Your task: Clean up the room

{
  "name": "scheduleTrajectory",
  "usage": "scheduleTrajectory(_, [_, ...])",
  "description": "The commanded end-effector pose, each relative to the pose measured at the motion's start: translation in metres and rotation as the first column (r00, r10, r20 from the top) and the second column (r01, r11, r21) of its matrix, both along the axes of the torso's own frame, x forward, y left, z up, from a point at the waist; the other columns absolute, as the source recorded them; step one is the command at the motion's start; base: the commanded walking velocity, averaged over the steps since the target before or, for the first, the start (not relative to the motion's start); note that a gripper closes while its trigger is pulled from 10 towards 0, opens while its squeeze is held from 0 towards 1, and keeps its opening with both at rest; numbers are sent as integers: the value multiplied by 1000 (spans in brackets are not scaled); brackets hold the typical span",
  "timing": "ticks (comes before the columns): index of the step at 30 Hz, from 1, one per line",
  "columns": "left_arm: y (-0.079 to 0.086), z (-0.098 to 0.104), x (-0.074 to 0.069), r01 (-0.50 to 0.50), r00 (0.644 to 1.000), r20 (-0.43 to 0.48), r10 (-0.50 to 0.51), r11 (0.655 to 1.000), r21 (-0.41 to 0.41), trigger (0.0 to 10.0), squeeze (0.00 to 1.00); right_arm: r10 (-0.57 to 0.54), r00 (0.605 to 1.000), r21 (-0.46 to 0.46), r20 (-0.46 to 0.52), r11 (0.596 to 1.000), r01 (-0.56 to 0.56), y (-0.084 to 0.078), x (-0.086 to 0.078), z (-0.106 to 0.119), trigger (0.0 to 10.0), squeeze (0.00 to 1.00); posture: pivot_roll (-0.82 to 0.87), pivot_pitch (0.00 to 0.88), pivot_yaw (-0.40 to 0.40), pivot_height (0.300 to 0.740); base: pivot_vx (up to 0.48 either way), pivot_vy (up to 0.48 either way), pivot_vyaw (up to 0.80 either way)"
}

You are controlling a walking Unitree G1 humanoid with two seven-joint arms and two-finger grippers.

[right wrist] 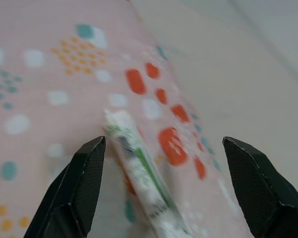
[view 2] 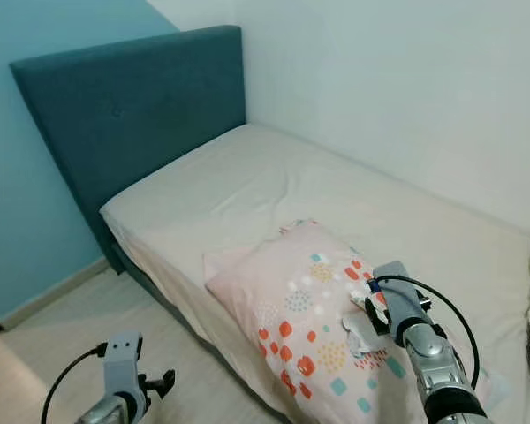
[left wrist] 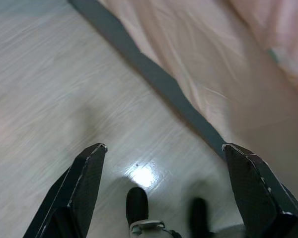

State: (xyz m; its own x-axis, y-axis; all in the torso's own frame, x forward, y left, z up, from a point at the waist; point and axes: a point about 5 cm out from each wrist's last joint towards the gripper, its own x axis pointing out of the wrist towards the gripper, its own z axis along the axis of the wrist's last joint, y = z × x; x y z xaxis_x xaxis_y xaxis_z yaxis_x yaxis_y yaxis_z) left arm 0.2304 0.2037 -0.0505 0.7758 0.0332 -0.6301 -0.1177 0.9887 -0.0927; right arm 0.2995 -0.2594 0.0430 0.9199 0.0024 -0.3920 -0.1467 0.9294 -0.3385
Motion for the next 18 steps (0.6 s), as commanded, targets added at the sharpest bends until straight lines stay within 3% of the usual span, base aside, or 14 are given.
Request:
scheduleTrajectory(1, [3,-2,-4,-10,1000,-9,10,1000,6,10000,0,4,1000,23,-17,1000,-3,1,-2,-3,10000,0,-67,32,-54,730,0,0,0])
scheduleTrajectory(6, [6,-3,-7,-10,1000,0,10,1000,17,10000,0,101,993,105,-66,990,-94,11,-3,-5,10000,0,-67,82,-56,730,0,0,0])
scheduleTrajectory(11, [8,-4,-13,-3,1000,11,2,1000,19,10000,0,191,975,112,-116,978,-178,17,-4,-9,10000,0,-61,135,-61,730,0,0,0])
scheduleTrajectory(18, [13,-1,-13,17,999,47,-19,999,28,10000,0,221,971,87,-94,973,-213,14,4,1,10000,0,-47,203,-61,730,0,0,0])
